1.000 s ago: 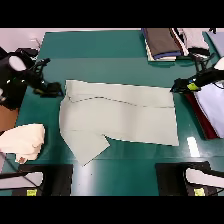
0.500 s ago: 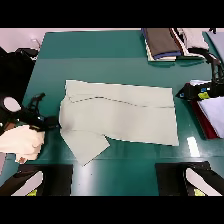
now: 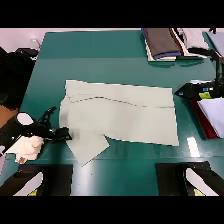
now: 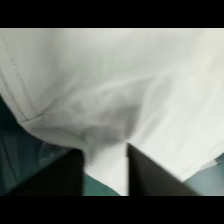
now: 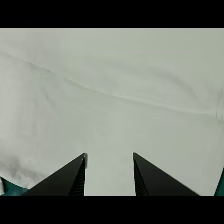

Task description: Fold the shirts.

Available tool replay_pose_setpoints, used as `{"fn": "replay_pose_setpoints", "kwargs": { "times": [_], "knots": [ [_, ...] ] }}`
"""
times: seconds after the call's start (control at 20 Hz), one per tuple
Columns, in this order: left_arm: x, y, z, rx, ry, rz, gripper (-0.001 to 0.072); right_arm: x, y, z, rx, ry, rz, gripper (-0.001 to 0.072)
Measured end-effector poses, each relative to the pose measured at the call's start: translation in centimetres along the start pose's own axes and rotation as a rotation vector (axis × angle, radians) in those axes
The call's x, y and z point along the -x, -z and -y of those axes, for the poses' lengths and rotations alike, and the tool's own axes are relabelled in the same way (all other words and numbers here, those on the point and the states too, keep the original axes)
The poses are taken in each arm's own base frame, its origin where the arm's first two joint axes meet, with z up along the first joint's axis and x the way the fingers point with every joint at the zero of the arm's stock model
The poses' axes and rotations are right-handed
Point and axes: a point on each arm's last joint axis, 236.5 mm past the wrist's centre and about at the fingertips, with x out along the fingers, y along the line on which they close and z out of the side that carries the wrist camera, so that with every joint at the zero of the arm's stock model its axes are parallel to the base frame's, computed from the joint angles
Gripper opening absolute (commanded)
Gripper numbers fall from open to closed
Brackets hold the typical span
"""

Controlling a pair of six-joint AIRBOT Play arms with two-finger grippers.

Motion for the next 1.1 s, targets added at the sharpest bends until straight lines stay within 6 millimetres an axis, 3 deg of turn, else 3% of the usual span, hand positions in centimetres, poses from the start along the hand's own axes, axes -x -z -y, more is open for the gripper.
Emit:
{"fn": "replay_pose_setpoints", "kwargs": {
  "times": [0.05,0.2,0.3,0.35,0.4,0.55,0.7,0.8,0.95,1.1],
  "knots": [
    [-0.1,-0.1,0.2,-0.018,-0.006,0.002,0.0023,0.1,0.3,0.1,-0.007,-0.001,-0.010,0.0343],
    [0.8,-1.2,1.4,-0.049,0.009,0.034,0.0023,0.6,1.7,2.1,-0.042,0.040,-0.061,0.0343],
    [1.9,-2.1,2.3,-0.076,0.017,0.064,0.0023,0.9,4.1,4.8,-0.089,0.108,-0.131,0.0345],
    [2.4,-2.5,2.8,-0.088,0.023,0.083,0.0023,0.9,5.8,6.4,-0.126,0.147,-0.168,0.0396],
    [3.1,-2.9,3.3,-0.101,0.029,0.105,0.0023,0.7,7.8,7.9,-0.171,0.180,-0.208,0.0496],
    [4.5,-3.5,4.3,-0.129,0.041,0.152,0.0023,-0.8,14.7,11.4,-0.328,0.229,-0.351,0.0508],
    [5.1,-3.8,4.7,-0.142,0.045,0.176,0.0023,-3.2,20.1,12.2,-0.447,0.200,-0.463,0.0495],
    [5.3,-4.0,4.8,-0.145,0.047,0.189,0.0023,-4.8,21.7,11.7,-0.503,0.148,-0.491,0.0472],
    [5.5,-4.2,5.0,-0.147,0.048,0.200,0.0023,-6.6,22.4,10.8,-0.555,0.078,-0.507,0.0420],
    [5.6,-4.2,5.0,-0.150,0.047,0.201,0.0021,-7.7,22.7,9.9,-0.535,0.049,-0.529,0.0096]
  ]
}}
